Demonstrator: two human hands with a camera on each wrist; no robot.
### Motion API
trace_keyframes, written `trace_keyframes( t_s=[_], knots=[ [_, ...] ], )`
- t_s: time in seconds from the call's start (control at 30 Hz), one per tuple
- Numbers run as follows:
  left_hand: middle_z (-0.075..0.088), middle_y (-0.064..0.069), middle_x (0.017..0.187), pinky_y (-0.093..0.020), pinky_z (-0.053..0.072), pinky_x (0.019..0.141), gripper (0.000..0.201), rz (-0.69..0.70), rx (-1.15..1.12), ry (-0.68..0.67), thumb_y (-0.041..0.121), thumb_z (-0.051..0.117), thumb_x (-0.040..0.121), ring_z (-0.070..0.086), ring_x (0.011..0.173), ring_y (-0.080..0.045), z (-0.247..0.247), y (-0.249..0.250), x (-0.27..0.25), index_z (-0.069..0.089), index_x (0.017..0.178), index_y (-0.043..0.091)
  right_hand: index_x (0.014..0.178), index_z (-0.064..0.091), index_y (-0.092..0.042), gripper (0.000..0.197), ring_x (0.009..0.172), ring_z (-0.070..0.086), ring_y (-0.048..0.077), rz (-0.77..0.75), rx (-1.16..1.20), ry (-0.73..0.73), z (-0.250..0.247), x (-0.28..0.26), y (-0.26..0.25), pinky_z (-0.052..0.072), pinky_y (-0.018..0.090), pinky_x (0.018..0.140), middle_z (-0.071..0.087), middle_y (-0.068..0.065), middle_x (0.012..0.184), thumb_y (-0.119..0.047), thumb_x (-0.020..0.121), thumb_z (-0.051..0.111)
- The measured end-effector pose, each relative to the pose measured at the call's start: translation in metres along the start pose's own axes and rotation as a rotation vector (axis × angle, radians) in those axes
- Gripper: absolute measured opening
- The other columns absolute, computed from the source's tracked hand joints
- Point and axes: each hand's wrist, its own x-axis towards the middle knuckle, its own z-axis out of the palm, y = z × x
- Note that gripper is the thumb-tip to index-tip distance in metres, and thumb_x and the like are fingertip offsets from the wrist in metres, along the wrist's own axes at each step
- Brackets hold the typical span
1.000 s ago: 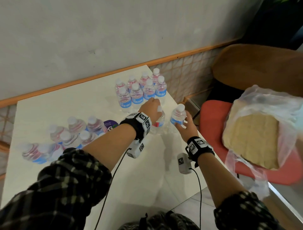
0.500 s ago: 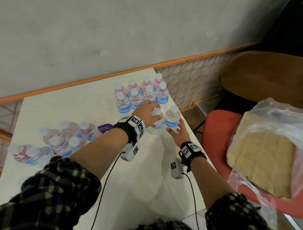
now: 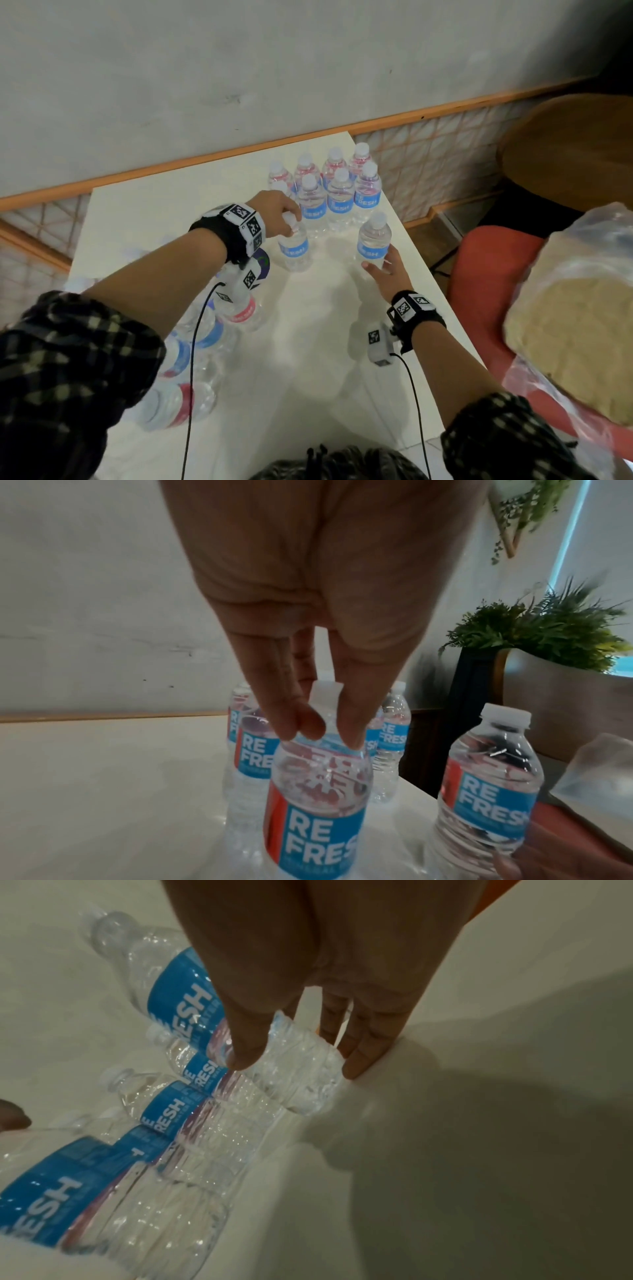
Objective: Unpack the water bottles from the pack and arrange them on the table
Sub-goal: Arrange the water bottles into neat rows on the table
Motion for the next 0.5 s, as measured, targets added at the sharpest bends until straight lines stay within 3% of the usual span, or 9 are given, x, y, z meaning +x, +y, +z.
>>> trace_keyframes(
  t_s=[0.1,0.23,0.37,0.5],
  knots=[
    [0.06,-0.007,0.113,-0.031,0.042,0.089,0.042,-0.037,-0.004,-0.04,0.031,0.071,0.081,0.057,0.108,-0.027,-0.004,0.0,0.0,0.062,0.121,0.019,0.136,0.034,-0.024,0.065,0.127,0.046,0.022,0.031,0.028,0.043,0.0,0.0,0.006,0.039,0.039,0.106,0.046,0.006,0.141,-0.022,0.083,0.071],
    [0.064,0.0,0.077,-0.024,0.045,0.075,0.041,-0.115,-0.043,-0.032,0.027,0.072,0.081,0.065,0.081,-0.017,-0.012,0.001,0.001,0.064,0.118,0.013,0.131,0.039,-0.026,0.057,0.126,0.048,0.019,0.058,-0.004,0.046,-0.002,0.003,0.007,0.039,0.042,0.107,0.051,0.004,0.136,-0.025,0.082,0.07],
    [0.065,-0.002,0.077,-0.022,0.041,0.071,0.039,-0.128,-0.01,-0.032,0.021,0.073,0.079,0.06,0.076,-0.014,-0.014,0.001,0.002,0.067,0.115,0.011,0.137,0.038,-0.028,0.062,0.129,0.045,0.02,0.076,-0.041,0.04,-0.003,0.006,0.005,0.039,0.042,0.107,0.048,0.007,0.139,-0.028,0.083,0.069],
    [0.062,-0.002,0.092,-0.025,0.042,0.072,0.049,-0.142,0.011,-0.063,0.022,0.076,0.076,0.056,0.079,-0.016,-0.017,0.0,0.002,0.061,0.123,0.016,0.14,0.036,-0.029,0.065,0.13,0.044,0.021,0.085,-0.058,0.038,-0.002,0.006,0.004,0.039,0.042,0.107,0.045,0.008,0.141,-0.029,0.084,0.068]
  ],
)
